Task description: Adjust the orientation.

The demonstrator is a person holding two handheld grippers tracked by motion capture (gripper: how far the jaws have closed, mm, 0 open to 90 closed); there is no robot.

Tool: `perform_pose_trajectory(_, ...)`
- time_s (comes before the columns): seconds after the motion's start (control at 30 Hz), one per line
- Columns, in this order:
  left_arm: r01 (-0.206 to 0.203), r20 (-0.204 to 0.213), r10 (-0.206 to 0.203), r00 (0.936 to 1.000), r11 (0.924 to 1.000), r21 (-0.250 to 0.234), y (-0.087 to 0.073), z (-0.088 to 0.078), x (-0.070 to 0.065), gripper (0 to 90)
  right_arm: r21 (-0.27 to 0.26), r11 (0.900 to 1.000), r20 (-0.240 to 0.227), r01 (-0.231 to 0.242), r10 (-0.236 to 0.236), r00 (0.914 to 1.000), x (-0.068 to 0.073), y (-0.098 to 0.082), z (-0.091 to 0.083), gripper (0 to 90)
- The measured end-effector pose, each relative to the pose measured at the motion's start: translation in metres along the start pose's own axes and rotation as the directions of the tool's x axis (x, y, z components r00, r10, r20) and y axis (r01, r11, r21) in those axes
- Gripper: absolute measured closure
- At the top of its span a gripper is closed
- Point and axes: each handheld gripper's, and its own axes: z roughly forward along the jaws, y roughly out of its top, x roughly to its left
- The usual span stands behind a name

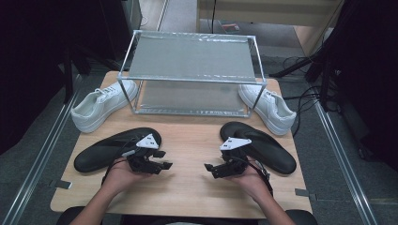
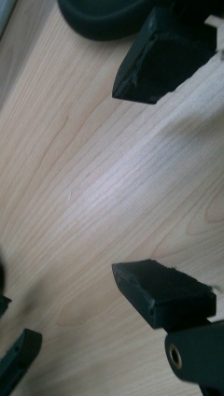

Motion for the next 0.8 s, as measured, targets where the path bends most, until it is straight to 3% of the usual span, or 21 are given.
perform_pose_trajectory(0.03,0.0,0.0,0.0,1.0,1.0,0.0,0.0,0.0,0.0,43.5,0.003,1.0,-0.012,0.017,-0.017,0.9998,0.0,0.0,0.0,20.9)
perform_pose_trajectory(0.1,-0.007,0.004,0.007,1.0,0.9999,0.015,0.0,0.0,0.0,42.9,-0.003,0.999,-0.016,0.032,-0.032,0.9994,0.001,0.0,0.0,22.8)
perform_pose_trajectory(0.17,-0.041,0.018,0.04,0.999,0.9985,0.037,-0.003,-0.001,0.002,42.5,-0.021,0.998,-0.024,0.053,-0.054,0.9983,0.002,0.0,-0.001,27.6)
perform_pose_trajectory(0.33,-0.024,0.055,0.023,0.9982,0.9994,0.023,-0.004,-0.007,0.008,44.2,-0.044,0.999,-0.056,0.027,-0.029,0.998,0.0,0.002,-0.008,35.9)
perform_pose_trajectory(0.4,-0.029,0.06,0.028,0.9978,0.9992,0.028,-0.003,-0.009,0.008,44.8,-0.065,0.996,-0.075,0.062,-0.067,0.995,-0.003,0.001,-0.01,47.4)
perform_pose_trajectory(0.47,-0.03,0.045,0.029,0.9986,0.9991,0.031,-0.002,-0.01,0.008,41.6,-0.092,0.988,-0.042,0.121,-0.125,0.9913,-0.002,-0.001,-0.013,50.7)
perform_pose_trajectory(0.5,-0.021,0.055,0.019,0.9983,0.9994,0.029,-0.002,-0.011,0.009,41.3,-0.101,0.987,-0.035,0.124,-0.129,0.9911,-0.001,-0.002,-0.014,55.2)
perform_pose_trajectory(0.63,-0.004,0.055,0.003,0.9985,0.9999,0.013,-0.001,-0.014,0.01,35.9,-0.13,0.985,-0.046,0.118,-0.124,0.9911,-0.002,-0.003,-0.017,54.4)
perform_pose_trajectory(0.7,0.0,0.08,-0.001,0.9968,0.9999,0.011,-0.001,-0.014,0.011,28.6,-0.109,0.987,-0.048,0.118,-0.124,0.9911,-0.003,-0.003,-0.016,51.2)
perform_pose_trajectory(0.8,-0.028,0.099,0.026,0.9948,0.9995,0.016,-0.002,-0.014,0.009,27.6,-0.073,0.994,-0.058,0.081,-0.086,0.9947,-0.006,-0.002,-0.015,49.0)
